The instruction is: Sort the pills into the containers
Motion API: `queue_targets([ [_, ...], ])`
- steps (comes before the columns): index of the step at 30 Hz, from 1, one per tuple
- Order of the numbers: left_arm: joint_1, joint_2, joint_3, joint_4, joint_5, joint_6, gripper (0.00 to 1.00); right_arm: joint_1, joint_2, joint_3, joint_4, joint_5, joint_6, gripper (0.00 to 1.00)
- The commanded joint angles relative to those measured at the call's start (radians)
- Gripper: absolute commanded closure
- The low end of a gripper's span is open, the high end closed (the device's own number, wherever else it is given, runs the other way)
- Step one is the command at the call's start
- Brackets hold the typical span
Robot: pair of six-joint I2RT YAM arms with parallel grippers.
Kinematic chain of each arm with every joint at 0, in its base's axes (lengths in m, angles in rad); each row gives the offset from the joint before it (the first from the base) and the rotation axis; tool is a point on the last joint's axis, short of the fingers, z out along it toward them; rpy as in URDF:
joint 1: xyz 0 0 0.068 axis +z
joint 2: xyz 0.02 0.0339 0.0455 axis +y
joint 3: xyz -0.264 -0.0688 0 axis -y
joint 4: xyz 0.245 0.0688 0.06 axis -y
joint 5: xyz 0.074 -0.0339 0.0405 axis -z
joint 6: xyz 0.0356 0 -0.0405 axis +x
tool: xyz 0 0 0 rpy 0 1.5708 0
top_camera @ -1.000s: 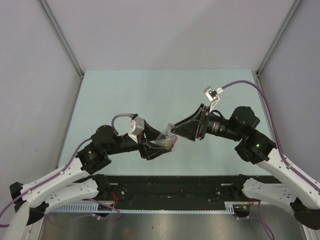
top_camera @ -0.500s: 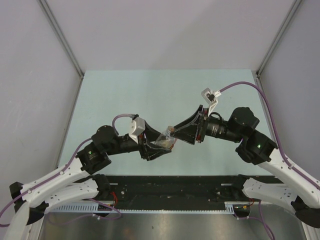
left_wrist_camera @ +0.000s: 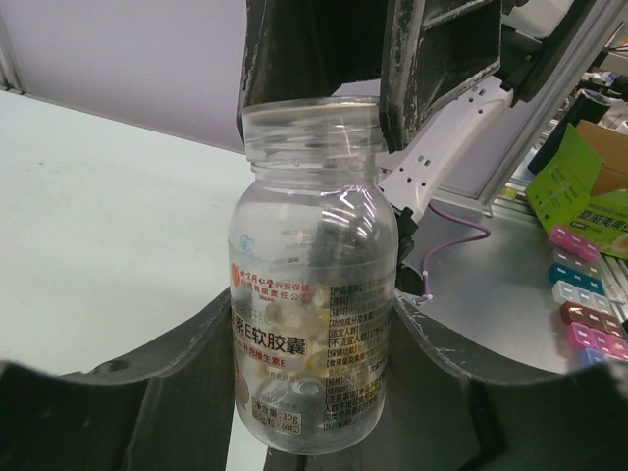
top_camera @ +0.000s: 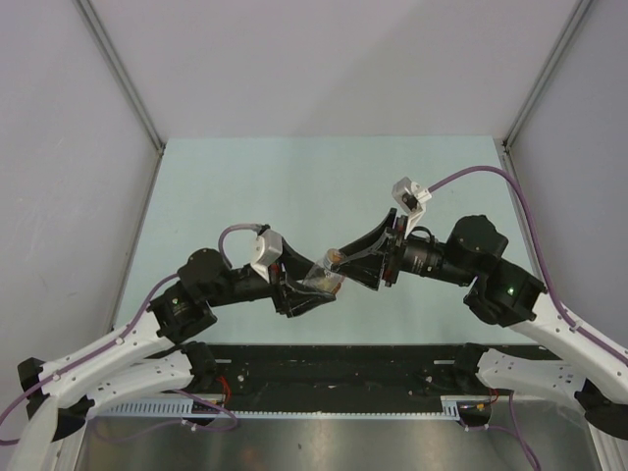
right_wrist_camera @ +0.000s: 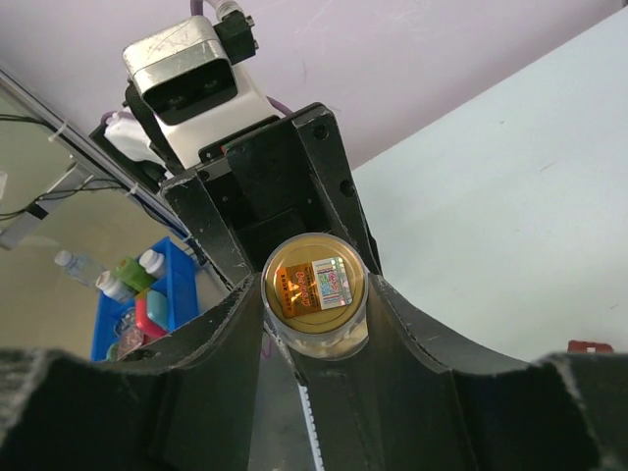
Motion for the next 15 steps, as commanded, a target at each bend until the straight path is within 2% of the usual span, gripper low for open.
queue_targets([
  [1, -0.001, -0.021, 0.004, 0.125, -0.049, -0.044, 1.00, 0.045, -0.004, 0.027, -0.064, 0.003, -0.075, 1.00],
  [8, -0.004, -0.030, -0.004, 0.148, -0.059, -0.053, 1.00, 0.080, 0.014, 0.027, -0.082, 0.023, -0.106, 1.00],
  [15, -0.004, -0.029, -0.005, 0.176, -0.028, -0.049, 1.00, 0.108, 0.021, 0.027, -0.090, -0.029, -0.155, 1.00],
])
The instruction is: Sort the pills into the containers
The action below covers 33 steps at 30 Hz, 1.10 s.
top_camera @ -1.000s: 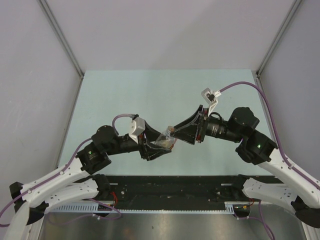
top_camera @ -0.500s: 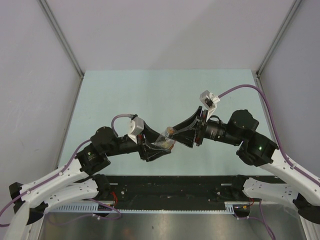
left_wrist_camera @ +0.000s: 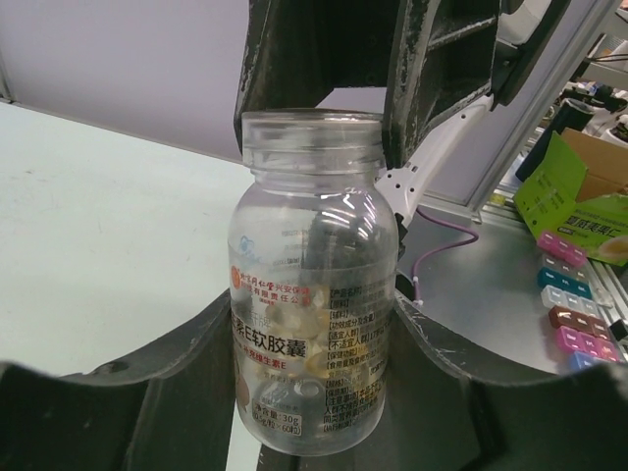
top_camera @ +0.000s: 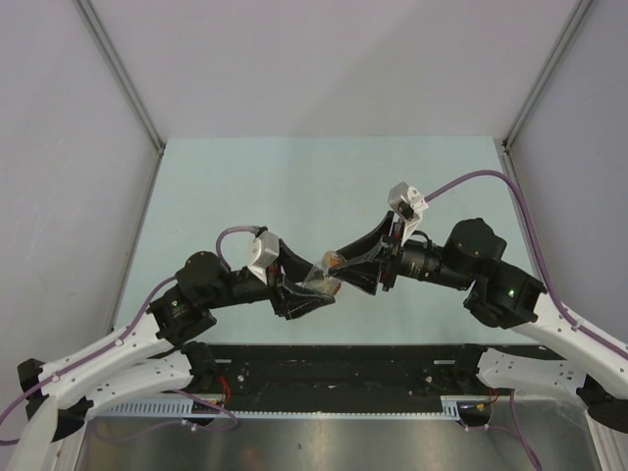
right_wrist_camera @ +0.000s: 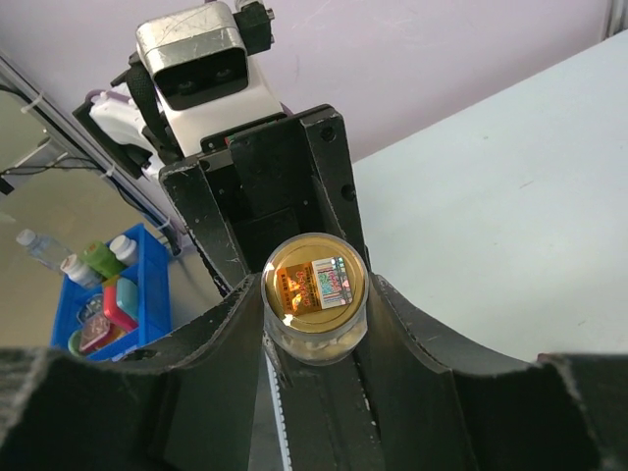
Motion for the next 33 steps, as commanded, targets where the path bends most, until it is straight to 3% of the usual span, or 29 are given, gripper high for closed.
queue_targets([
  [1, 0.002, -0.008, 0.020, 0.139, -0.019, -0.025, 1.00, 0.042, 0.016, 0.013, -0.085, -0.095, -0.057, 1.00],
  [10, 0.002, -0.001, 0.018, 0.139, -0.083, 0.021, 1.00, 0.049, 0.048, 0.056, -0.163, -0.016, -0.040, 1.00],
  [33, 0.002, 0.138, 0.138, 0.159, -0.465, 0.223, 1.00, 0.055, 0.183, 0.187, -0.242, 0.405, 0.061, 1.00],
])
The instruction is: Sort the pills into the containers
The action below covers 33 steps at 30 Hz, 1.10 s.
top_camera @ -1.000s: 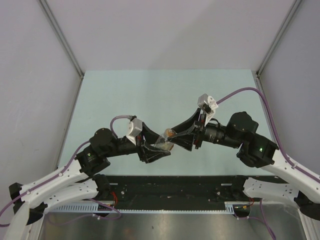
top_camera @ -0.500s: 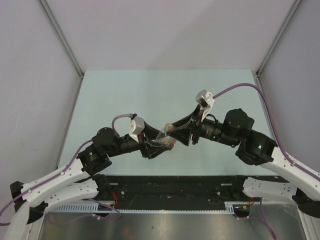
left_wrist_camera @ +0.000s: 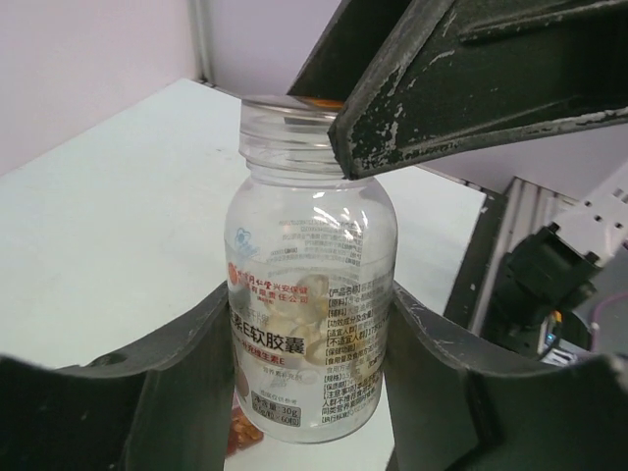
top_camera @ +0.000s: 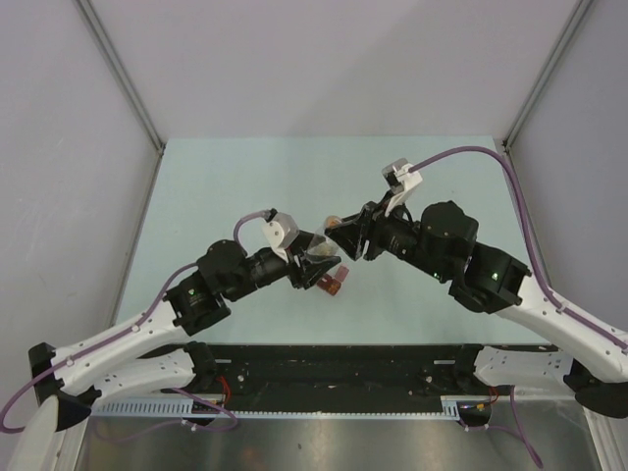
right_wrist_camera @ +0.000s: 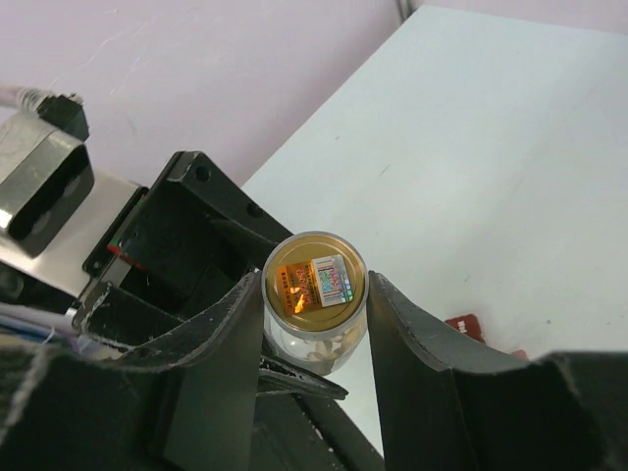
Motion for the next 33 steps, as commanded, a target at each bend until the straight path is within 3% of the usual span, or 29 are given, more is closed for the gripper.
queue_targets([
  [1, 0.004, 0.022, 0.091, 0.158, -0.148, 0.064, 1.00, 0.029, 0.057, 0.061, -0.109, 0.017, 0.015, 1.00],
  [13, 0.004, 0.042, 0.103, 0.189, -0.241, 0.078, 1.00, 0.038, 0.186, 0.219, -0.210, 0.158, 0.071, 0.97],
  [17, 0.004, 0.043, 0.098, 0.192, -0.232, 0.072, 1.00, 0.044, 0.192, 0.228, -0.193, 0.150, 0.077, 0.79],
  [23, 0.004, 0.037, 0.088, 0.195, -0.220, 0.068, 1.00, 0.051, 0.180, 0.231, -0.175, 0.141, 0.068, 0.62],
  [33, 0.004, 0.051, 0.068, 0.203, -0.192, 0.035, 0.99, 0.051, 0.155, 0.231, -0.147, 0.106, 0.050, 0.52],
])
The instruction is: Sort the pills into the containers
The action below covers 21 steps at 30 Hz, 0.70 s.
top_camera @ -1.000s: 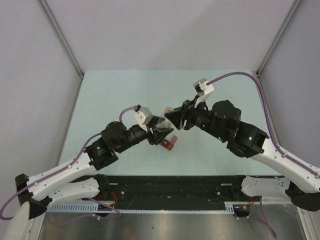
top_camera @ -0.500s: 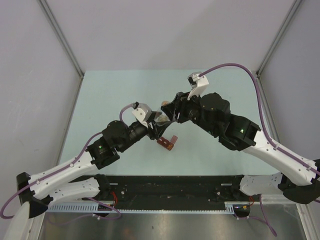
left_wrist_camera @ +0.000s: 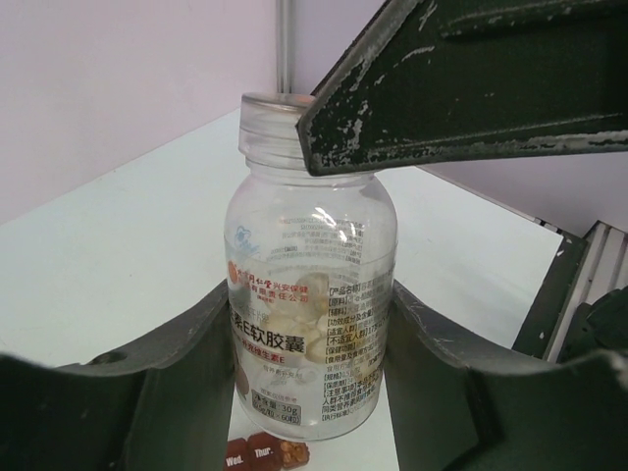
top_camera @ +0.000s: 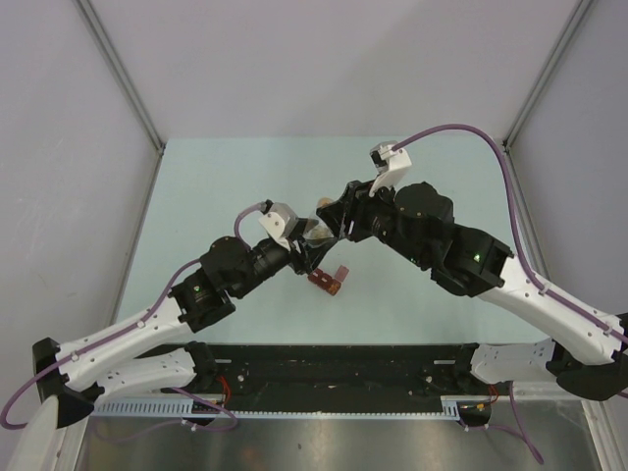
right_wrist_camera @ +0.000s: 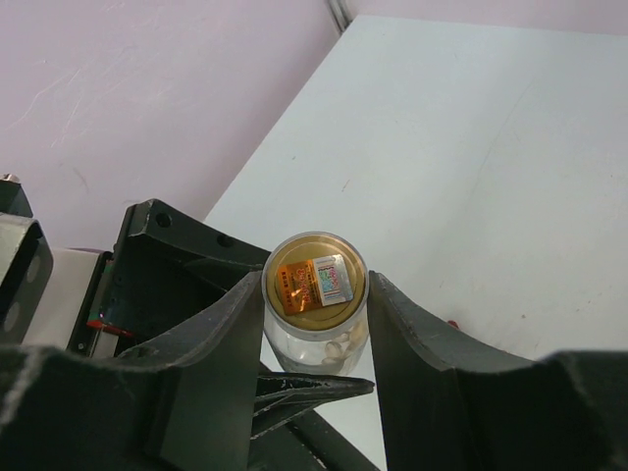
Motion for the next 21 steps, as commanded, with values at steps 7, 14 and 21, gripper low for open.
queue_targets([
  [7, 0.003, 0.010, 0.032, 0.154, 0.008, -0.027, 1.00, 0.031, -0.034, 0.021, -0.021, -0.116, -0.022, 0.40],
  [14, 0.005, 0.005, 0.024, 0.156, 0.005, -0.030, 0.99, 0.034, -0.066, 0.021, -0.023, -0.145, -0.046, 0.36],
  [21, 0.003, -0.049, 0.006, 0.156, 0.150, -0.062, 1.00, 0.036, -0.172, -0.002, -0.044, -0.205, -0.172, 0.35],
])
